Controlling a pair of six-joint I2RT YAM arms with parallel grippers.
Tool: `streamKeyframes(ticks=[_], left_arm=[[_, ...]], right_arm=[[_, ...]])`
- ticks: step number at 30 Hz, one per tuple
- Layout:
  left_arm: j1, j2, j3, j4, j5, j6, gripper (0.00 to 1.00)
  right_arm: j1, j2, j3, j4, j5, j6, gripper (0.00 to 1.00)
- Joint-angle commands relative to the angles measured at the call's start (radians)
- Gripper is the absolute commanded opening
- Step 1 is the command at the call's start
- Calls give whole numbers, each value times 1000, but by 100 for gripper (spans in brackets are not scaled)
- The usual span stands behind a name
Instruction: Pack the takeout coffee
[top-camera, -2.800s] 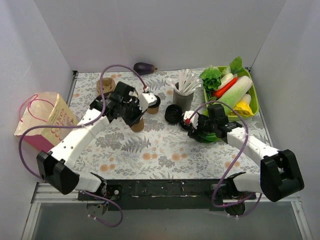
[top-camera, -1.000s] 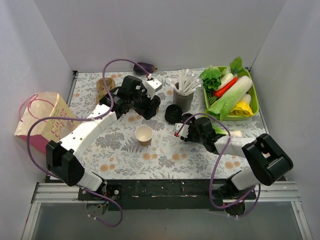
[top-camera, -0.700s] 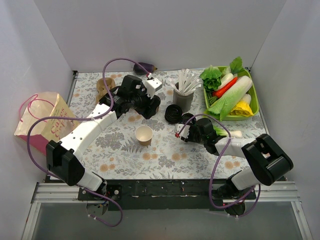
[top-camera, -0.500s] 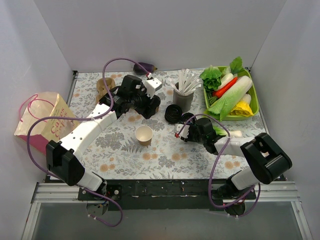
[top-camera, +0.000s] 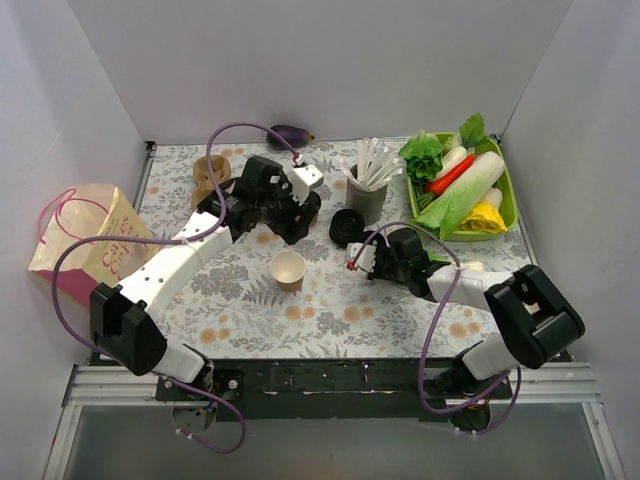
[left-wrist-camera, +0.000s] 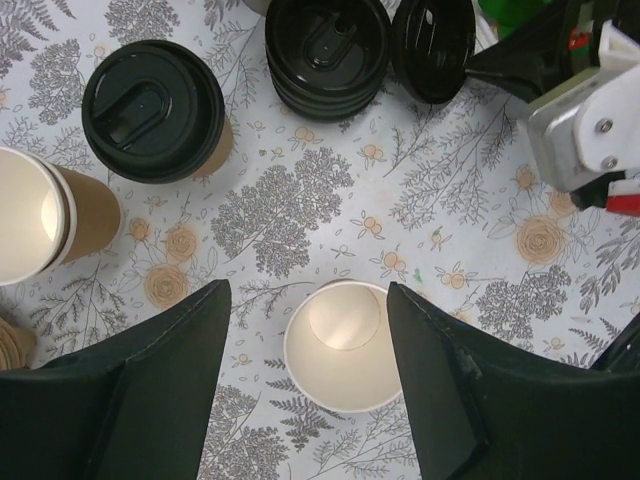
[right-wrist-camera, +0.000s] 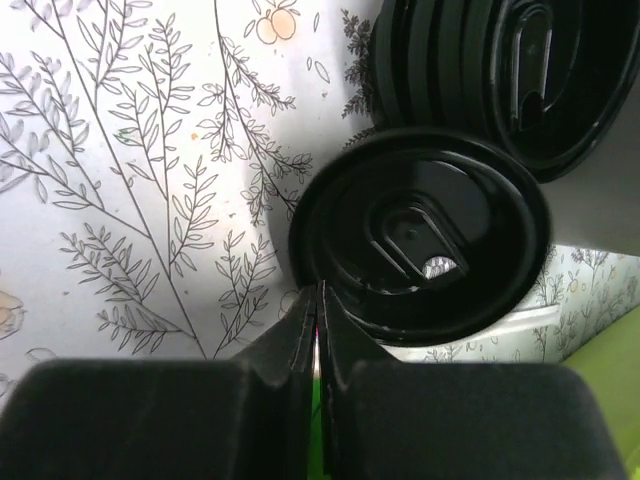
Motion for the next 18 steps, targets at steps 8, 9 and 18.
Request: streamKeyframes(ticks=[8, 9, 18], left_arm=[[0, -184, -162, 90, 193, 253, 66], [0, -209, -174, 104, 231, 282, 66], [-22, -220, -193, 107, 244, 350, 68]], right_arm=[[-19, -258, 300, -640, -430, 172, 1], [-19, -259, 339, -662, -452, 189, 1], [-17, -130, 370, -691, -374, 141, 47]])
